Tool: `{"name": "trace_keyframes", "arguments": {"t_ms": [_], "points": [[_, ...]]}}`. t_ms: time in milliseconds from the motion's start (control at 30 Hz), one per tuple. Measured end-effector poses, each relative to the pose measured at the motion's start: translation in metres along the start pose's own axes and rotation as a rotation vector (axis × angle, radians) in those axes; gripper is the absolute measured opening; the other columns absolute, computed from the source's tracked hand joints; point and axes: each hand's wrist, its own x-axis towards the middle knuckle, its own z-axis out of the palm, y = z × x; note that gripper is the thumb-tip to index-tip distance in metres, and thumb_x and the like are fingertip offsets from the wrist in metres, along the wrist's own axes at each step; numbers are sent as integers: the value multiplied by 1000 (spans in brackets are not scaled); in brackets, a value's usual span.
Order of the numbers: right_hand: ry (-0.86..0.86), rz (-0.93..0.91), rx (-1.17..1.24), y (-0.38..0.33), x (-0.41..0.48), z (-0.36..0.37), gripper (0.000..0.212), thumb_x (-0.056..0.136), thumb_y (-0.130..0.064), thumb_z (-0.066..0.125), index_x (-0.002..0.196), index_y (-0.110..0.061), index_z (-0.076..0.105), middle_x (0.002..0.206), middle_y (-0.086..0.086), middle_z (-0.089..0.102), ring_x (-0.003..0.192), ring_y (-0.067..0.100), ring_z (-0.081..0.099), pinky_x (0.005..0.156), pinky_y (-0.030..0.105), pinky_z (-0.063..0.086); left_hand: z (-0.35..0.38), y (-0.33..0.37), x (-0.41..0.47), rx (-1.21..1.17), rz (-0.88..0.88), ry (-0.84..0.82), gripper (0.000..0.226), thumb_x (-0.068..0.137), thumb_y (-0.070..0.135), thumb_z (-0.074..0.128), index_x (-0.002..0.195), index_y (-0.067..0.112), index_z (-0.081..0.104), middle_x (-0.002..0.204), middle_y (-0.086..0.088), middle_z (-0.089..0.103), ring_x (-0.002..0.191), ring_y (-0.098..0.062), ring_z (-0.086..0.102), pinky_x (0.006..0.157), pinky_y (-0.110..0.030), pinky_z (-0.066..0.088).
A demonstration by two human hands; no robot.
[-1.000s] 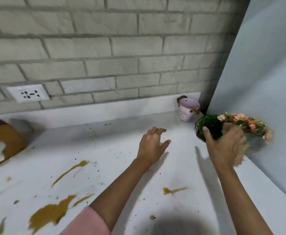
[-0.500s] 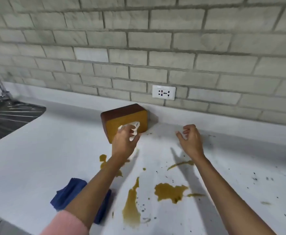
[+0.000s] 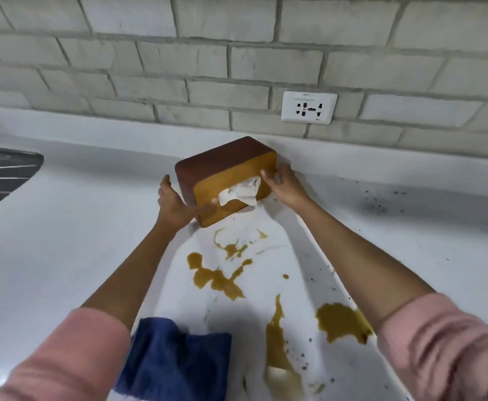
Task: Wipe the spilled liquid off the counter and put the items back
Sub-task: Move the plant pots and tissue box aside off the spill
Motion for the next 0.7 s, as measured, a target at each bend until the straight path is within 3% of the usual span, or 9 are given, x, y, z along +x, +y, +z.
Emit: {"name": "trace_keyframes", "arguments": {"t_ms": [100,233,400,500,600,700], "points": [[-5,-4,61,-4,8,7,66,93,-51,45,142,-9,29,145,12,40,131,29,42,106,40,39,3,-7,16,-111,23,-84,137,38,40,93,146,19,10,145,1,32,134,-21,37,106,-41,40],[14,20,94,-2,17,11,64,95,-50,42,143,-11,26,146,11,40,131,29,43,104,35,39,6,-14,23,-222,56,-129,123,34,35,95,136,25,27,118,15,50,107,0,53,82,-25,54],[76,28,113,2,15,3,55,96,-49,39,138,-14,33,140,10,46,124,29,48,94,33,41,1,4,16,-139,117,-31,116,30,55,91,129,26,39,117,15,55,106,-7,56,84,-25,51],[188,-34,158,-4,7,-23,41,96,-45,42,126,-17,45,125,4,56,112,23,54,89,30,45,-4,35,12,-191,126,-41,108,34,61,86,126,23,46,116,7,61,105,-11,61,86,-31,53],[297,-82,251,-5,-15,-67,23,93,-48,48,101,-27,53,95,-12,59,89,12,58,69,21,44,-6,73,1,-298,90,-137,85,44,68,76,112,20,59,101,3,68,89,-14,67,66,-28,55],[283,-22,510,5,-51,-115,35,88,-57,49,107,-28,59,107,-5,67,98,15,65,80,33,54,9,111,-19,-360,44,-234,63,48,70,67,85,19,67,72,5,68,65,-15,65,56,-25,49]]}}
